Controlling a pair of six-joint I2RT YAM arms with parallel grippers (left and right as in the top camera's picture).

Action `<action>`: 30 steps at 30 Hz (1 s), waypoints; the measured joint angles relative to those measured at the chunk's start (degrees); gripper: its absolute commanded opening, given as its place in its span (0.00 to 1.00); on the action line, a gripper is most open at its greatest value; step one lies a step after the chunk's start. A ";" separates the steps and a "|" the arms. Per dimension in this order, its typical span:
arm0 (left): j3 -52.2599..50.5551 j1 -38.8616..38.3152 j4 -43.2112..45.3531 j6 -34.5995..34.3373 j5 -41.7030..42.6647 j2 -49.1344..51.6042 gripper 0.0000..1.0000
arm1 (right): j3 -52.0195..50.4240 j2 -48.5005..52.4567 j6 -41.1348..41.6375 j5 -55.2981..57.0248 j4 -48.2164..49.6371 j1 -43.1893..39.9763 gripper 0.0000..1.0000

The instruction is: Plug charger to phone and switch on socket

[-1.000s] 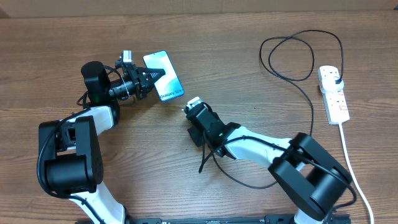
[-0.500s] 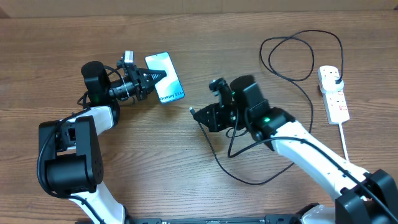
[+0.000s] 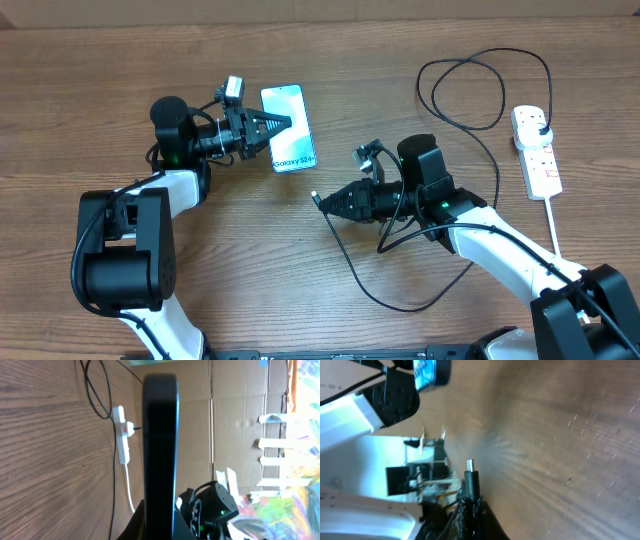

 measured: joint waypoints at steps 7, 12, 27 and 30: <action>-12.92 0.50 13.22 -2.89 -2.27 -1.16 0.04 | -0.07 0.00 1.44 -3.98 0.00 0.00 0.04; -15.56 0.94 16.35 -6.47 -3.76 -1.64 0.04 | -1.44 -0.02 2.34 -5.11 0.00 0.35 0.04; -12.50 -2.69 16.74 -7.87 -5.11 -2.01 0.04 | -9.60 -4.09 11.76 -6.01 15.67 3.93 0.04; -12.13 -4.00 16.74 -7.87 -5.27 -2.01 0.04 | -9.60 -4.09 13.79 -5.14 15.91 5.86 0.04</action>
